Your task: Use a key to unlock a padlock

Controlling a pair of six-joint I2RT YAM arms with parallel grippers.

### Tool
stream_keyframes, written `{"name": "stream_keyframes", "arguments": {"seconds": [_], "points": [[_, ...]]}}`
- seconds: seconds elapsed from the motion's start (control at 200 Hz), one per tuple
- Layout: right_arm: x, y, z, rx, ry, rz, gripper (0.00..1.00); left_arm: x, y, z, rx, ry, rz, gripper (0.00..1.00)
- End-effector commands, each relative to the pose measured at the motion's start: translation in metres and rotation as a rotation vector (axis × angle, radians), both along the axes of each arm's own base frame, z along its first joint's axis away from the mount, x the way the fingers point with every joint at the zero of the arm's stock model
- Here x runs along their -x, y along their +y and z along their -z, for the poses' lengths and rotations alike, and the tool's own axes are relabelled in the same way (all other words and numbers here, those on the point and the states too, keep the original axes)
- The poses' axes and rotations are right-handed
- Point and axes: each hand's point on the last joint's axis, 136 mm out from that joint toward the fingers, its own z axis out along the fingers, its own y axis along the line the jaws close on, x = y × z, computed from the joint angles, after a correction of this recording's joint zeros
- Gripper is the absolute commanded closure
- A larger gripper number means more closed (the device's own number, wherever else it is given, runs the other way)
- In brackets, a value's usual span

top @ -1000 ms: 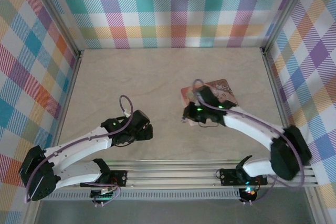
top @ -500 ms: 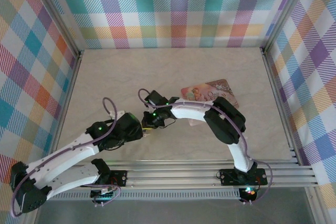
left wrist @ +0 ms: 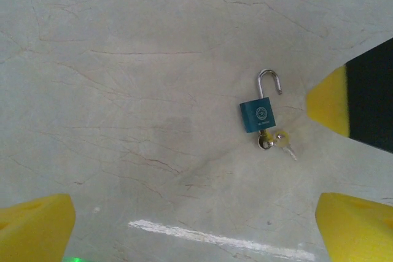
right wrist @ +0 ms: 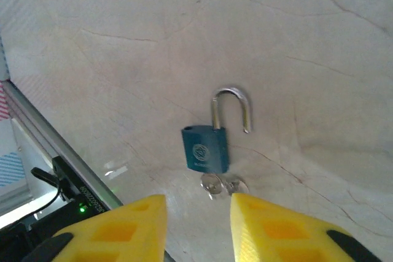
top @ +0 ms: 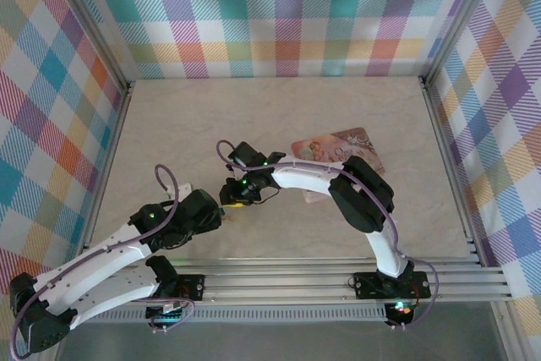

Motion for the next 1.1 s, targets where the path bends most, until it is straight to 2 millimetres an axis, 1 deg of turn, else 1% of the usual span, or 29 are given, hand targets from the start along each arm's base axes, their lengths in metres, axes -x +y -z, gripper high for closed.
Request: {"name": "stream_keyframes", "arguments": {"seconds": [0.0,0.08,0.16,0.26,0.37,0.445,0.505,0.56,0.63,0.645,0.65,0.66,0.7,0.745,0.81,0.85,0.88,0.92,0.935,0.96,1.025,1.095], "points": [[-0.009,-0.002,-0.047,-0.035,-0.109,-0.023,0.61,-0.011,0.002,-0.013,-0.051,-0.040,0.021,0.00],[-0.017,-0.011,-0.061,-0.036,-0.154,-0.008,0.57,-0.019,-0.001,-0.020,-0.067,-0.061,0.049,0.00],[-0.030,-0.026,-0.077,-0.036,-0.212,0.026,0.52,-0.028,-0.004,-0.028,-0.073,-0.087,0.075,0.00],[-0.050,-0.055,-0.098,-0.023,-0.303,0.086,0.43,-0.042,-0.011,-0.041,-0.064,-0.136,0.136,0.00],[-0.072,-0.098,-0.117,0.030,-0.432,0.157,0.34,-0.065,-0.006,-0.063,-0.143,-0.236,0.183,0.00],[-0.085,-0.130,-0.127,0.081,-0.526,0.210,0.22,-0.082,0.006,-0.080,-0.255,-0.306,0.187,0.00],[-0.094,-0.156,-0.134,0.121,-0.588,0.256,0.13,-0.094,0.011,-0.091,-0.357,-0.348,0.215,0.00],[-0.101,-0.180,-0.138,0.156,-0.633,0.304,0.08,-0.105,0.012,-0.097,-0.435,-0.375,0.261,0.00],[-0.108,-0.211,-0.143,0.194,-0.676,0.371,0.06,-0.119,0.011,-0.100,-0.481,-0.392,0.284,0.00],[-0.110,-0.218,-0.144,0.200,-0.685,0.387,0.06,-0.122,0.012,-0.100,-0.485,-0.393,0.282,0.00],[-0.109,-0.219,-0.141,0.206,-0.685,0.387,0.06,-0.123,0.012,-0.100,-0.485,-0.395,0.280,0.00],[-0.110,-0.224,-0.144,0.207,-0.695,0.400,0.05,-0.126,0.012,-0.100,-0.485,-0.395,0.278,0.00],[-0.113,-0.241,-0.145,0.231,-0.721,0.441,0.01,-0.133,0.012,-0.098,-0.476,-0.392,0.275,0.00],[-0.116,-0.259,-0.144,0.256,-0.753,0.479,0.00,-0.142,0.014,-0.093,-0.465,-0.382,0.258,0.00],[-0.118,-0.282,-0.141,0.293,-0.811,0.511,0.00,-0.153,0.022,-0.084,-0.454,-0.368,0.196,0.00],[-0.119,-0.295,-0.140,0.320,-0.846,0.532,0.00,-0.160,0.031,-0.077,-0.449,-0.349,0.142,0.00],[-0.120,-0.303,-0.140,0.334,-0.883,0.534,0.00,-0.165,0.037,-0.072,-0.442,-0.339,0.101,0.00],[-0.121,-0.315,-0.137,0.365,-0.922,0.544,0.00,-0.171,0.041,-0.065,-0.419,-0.336,0.073,0.00],[-0.122,-0.320,-0.137,0.376,-0.936,0.552,0.00,-0.172,0.041,-0.061,-0.406,-0.333,0.079,0.00],[-0.123,-0.327,-0.134,0.391,-0.951,0.558,0.00,-0.179,0.038,-0.061,-0.376,-0.365,0.084,0.00],[-0.126,-0.344,-0.127,0.408,-0.980,0.566,0.00,-0.188,0.032,-0.054,-0.305,-0.421,0.111,0.00],[-0.130,-0.361,-0.118,0.421,-0.998,0.571,0.00,-0.193,0.034,-0.049,-0.251,-0.464,0.104,0.00]]}}
